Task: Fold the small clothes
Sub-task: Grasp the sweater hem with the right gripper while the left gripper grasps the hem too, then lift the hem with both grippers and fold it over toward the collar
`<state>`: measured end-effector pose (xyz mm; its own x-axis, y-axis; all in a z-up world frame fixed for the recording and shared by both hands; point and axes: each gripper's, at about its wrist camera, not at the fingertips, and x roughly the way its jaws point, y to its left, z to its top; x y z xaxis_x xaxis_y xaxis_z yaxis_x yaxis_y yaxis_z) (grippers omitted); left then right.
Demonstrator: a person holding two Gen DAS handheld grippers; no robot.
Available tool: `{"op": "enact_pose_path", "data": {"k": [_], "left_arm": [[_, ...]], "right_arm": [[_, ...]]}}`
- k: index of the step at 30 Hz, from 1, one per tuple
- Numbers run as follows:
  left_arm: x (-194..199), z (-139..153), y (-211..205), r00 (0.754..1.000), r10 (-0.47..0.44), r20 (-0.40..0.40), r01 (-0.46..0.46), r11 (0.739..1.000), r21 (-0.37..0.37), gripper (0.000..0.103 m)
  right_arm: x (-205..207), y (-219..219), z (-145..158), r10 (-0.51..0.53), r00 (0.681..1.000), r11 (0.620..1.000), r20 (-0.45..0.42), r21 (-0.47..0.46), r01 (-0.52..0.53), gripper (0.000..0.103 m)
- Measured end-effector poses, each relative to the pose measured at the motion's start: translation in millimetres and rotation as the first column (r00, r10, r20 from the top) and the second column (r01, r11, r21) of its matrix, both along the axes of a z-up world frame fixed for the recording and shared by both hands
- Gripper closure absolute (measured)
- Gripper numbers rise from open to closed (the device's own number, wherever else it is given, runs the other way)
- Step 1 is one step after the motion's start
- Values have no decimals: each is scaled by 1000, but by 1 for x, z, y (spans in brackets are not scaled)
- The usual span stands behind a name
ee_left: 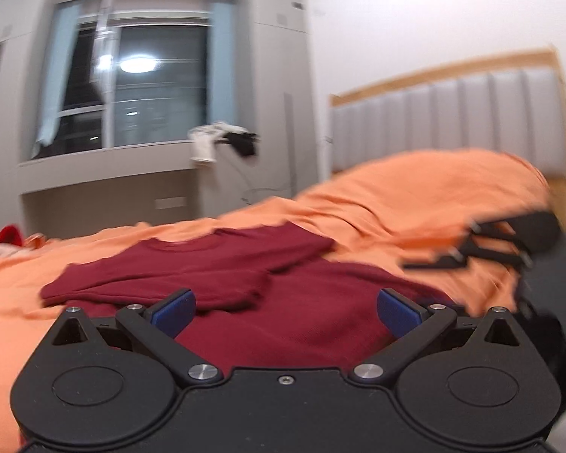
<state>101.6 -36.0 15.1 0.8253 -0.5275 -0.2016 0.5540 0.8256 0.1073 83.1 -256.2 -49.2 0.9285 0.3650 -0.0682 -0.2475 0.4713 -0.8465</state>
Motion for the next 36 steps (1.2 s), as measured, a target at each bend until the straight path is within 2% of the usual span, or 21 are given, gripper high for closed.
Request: {"op": "enact_pose_path", "data": {"k": [2,4,7,10,14,18,22,23,25,27,32,34,36], "left_arm": [[-5,-8,-11,1000,-17,13,16,998,63,1],[-8,-17,-21,999,7,34,-12,990,140,1],[-1,-32,-37,991,110,76,-127,949,287,1],[11,-41,-40,974,205,97,-226,904,363,9],[20,-37,-29,932,340,123,-361,867,342,19],[19,-29,-17,856,477,201,-517,795,316,25],[12,-22,-7,787,571,233,-617,728,299,37],[11,-20,-5,776,590,224,-631,719,292,40],[12,-17,-1,764,612,202,-644,710,285,54],[13,-15,3,752,632,184,-657,699,284,62],[8,-12,18,708,690,151,-702,661,265,69],[6,-10,24,695,707,131,-713,655,250,84],[4,-9,29,699,706,117,-710,664,235,86]], "right_arm": [[0,-1,2,-3,1000,1000,1,8,3,80],[-1,-1,3,-4,1000,1000,6,10,4,83],[-1,-1,4,-8,1000,1000,10,12,8,85],[-1,0,5,-14,1000,1000,19,14,14,86],[2,0,7,-25,999,999,26,24,24,87],[1,0,8,-33,999,999,33,26,32,88],[0,-1,8,-40,999,999,37,25,39,89],[0,-1,9,-42,998,999,36,25,42,89],[-1,1,8,-52,998,998,34,28,51,89],[-1,1,8,-61,998,998,29,32,60,89],[-4,4,7,-81,997,996,1,30,81,89],[-5,6,4,-89,996,996,-25,20,89,88],[-7,7,1,-101,994,995,-52,10,102,85]]}}
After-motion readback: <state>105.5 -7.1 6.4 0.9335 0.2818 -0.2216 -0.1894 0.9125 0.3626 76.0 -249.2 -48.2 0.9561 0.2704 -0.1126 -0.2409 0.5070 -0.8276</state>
